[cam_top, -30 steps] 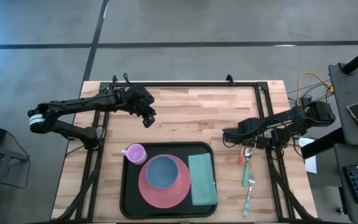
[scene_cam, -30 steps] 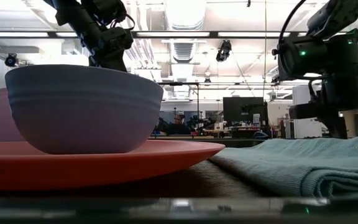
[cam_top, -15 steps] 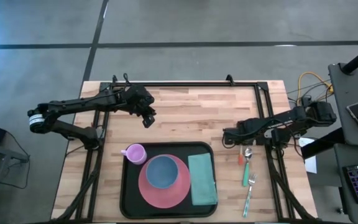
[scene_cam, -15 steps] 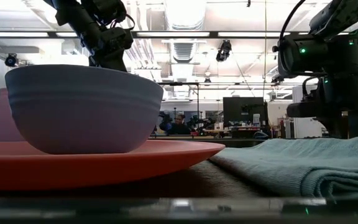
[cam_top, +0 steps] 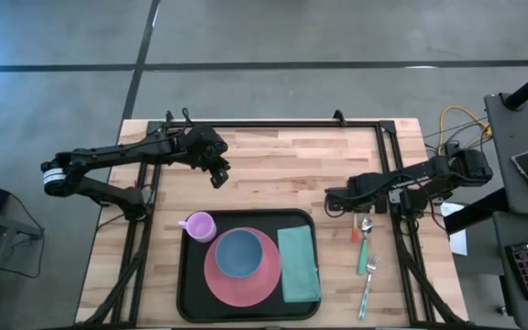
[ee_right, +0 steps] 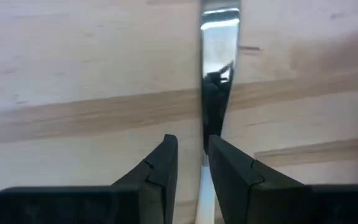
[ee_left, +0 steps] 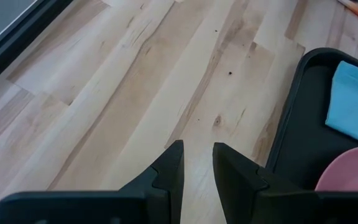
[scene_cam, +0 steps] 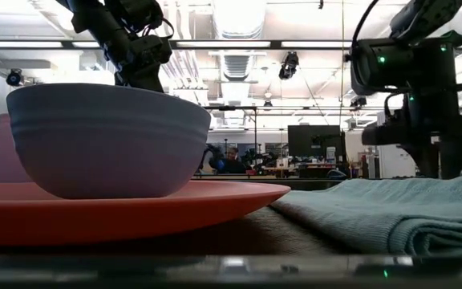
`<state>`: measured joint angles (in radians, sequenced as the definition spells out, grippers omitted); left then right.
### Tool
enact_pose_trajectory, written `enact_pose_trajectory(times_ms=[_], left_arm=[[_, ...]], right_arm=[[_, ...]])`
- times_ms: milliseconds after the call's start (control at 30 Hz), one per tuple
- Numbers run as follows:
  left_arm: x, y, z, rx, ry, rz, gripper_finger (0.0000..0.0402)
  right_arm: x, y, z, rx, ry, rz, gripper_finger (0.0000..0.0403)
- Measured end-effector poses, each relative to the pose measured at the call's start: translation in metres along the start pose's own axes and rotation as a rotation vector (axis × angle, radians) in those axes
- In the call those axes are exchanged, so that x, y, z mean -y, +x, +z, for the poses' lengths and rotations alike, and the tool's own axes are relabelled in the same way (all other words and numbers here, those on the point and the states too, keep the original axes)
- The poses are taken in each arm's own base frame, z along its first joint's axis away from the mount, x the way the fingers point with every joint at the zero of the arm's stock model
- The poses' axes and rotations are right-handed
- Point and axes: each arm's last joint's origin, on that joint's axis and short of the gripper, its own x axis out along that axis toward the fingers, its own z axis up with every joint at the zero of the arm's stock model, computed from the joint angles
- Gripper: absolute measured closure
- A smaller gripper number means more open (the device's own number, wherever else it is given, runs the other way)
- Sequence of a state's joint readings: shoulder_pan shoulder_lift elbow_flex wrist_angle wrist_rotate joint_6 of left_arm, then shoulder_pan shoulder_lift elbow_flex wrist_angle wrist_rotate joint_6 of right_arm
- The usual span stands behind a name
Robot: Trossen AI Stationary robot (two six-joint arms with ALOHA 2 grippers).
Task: Set up tray
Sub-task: Put the orange knife on the black serving tray
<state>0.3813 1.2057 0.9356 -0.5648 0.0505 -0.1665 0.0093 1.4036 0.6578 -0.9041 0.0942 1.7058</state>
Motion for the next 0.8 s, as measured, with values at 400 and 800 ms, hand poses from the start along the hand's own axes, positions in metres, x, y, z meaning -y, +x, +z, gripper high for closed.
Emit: enact_pose_trajectory(times_ms=[400, 800], left_arm=[[0.000, 0.000, -0.002, -0.024, -0.010, 0.001, 0.0335], [0.000, 0.000, -0.005, -0.047, -0.012, 0.003, 0.0335]], right_arm=[[-0.003, -0.005, 0.001, 0.016, -0.021, 0.010, 0.0316], [0.006, -0.001, -0.006, -0.039, -0.047, -0.028, 0.0316]])
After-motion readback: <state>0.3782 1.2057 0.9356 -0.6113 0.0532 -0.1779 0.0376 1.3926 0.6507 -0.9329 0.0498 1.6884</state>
